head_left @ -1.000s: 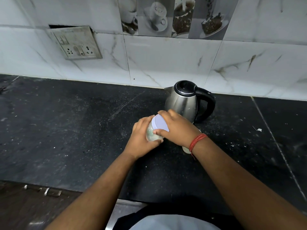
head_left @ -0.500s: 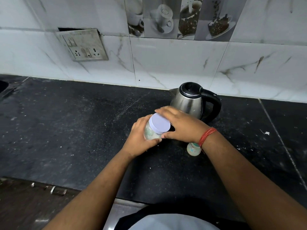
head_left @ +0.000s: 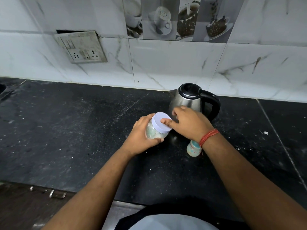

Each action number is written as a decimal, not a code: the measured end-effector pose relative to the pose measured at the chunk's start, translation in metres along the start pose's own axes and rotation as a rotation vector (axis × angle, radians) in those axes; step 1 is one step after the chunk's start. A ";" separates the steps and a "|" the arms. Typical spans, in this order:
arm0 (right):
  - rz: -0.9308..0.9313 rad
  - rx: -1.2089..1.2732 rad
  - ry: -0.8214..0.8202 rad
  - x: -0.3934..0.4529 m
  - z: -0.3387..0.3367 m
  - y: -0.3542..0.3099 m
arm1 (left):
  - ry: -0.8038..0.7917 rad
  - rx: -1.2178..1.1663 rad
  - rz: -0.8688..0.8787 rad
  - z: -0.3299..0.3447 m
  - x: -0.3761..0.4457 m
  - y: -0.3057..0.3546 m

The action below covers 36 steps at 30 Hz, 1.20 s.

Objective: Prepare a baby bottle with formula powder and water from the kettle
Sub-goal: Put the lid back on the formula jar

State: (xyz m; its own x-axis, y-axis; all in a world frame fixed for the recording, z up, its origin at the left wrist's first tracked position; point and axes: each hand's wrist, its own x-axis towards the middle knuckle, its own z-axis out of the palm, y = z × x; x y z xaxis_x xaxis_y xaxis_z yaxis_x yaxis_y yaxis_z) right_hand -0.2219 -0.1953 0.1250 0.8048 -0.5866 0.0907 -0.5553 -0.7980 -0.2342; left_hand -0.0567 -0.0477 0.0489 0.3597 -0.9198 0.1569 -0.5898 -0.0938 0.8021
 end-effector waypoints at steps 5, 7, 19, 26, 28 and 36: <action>-0.297 0.217 -0.319 -0.001 -0.012 0.007 | -0.133 -0.041 -0.026 -0.003 0.002 0.005; -0.198 0.207 -0.270 -0.004 -0.008 0.006 | -0.150 -0.024 -0.018 -0.001 0.003 0.011; -0.205 0.028 -0.182 -0.016 -0.003 0.000 | -0.302 -0.222 -0.082 -0.010 0.001 0.021; -0.188 -0.146 0.079 -0.021 0.009 -0.015 | -0.262 -0.200 -0.017 -0.006 -0.003 0.031; -0.168 -0.157 0.101 -0.022 0.012 -0.017 | -0.243 -0.196 -0.002 -0.005 -0.005 0.031; -0.017 -0.131 0.104 -0.015 0.026 -0.031 | -0.224 -0.190 -0.061 -0.006 -0.009 0.024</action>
State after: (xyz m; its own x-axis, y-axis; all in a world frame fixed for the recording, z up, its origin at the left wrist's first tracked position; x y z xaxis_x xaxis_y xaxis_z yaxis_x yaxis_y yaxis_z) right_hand -0.2113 -0.1580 0.1058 0.7920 -0.5786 0.1947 -0.5700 -0.8151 -0.1037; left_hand -0.0695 -0.0396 0.0697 0.2091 -0.9779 -0.0092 -0.4188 -0.0981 0.9028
